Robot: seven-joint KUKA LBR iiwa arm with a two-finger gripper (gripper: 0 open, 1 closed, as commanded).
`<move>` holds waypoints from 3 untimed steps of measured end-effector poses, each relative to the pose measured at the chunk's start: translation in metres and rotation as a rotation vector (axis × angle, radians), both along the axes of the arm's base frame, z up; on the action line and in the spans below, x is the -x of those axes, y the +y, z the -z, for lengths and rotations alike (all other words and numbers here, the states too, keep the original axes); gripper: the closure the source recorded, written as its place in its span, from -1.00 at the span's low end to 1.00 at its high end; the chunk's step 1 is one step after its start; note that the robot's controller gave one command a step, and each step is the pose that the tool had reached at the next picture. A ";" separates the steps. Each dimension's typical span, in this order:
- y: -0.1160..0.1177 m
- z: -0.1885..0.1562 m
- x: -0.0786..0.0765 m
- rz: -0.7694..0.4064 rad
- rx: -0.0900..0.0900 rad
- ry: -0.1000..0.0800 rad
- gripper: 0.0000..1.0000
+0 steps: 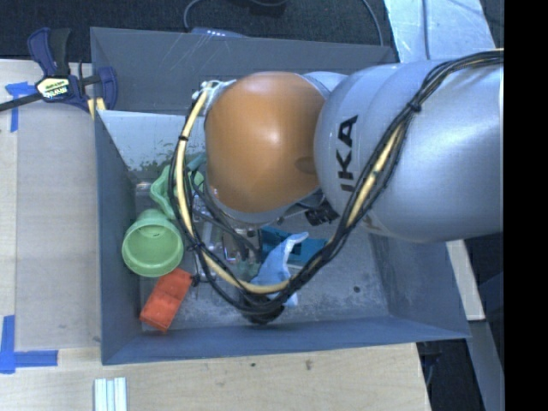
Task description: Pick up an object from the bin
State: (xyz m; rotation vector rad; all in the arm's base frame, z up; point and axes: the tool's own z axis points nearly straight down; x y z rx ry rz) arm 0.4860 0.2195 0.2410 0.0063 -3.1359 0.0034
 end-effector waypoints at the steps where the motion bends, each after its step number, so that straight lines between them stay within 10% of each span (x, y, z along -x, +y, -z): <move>1: -0.001 -0.005 -0.002 0.004 -0.003 -0.008 -1.00; 3: 0.027 0.083 0.003 -0.326 -0.005 -0.006 -1.00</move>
Offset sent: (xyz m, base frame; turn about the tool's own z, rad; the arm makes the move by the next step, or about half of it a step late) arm 0.0111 0.0199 -0.1710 -0.5643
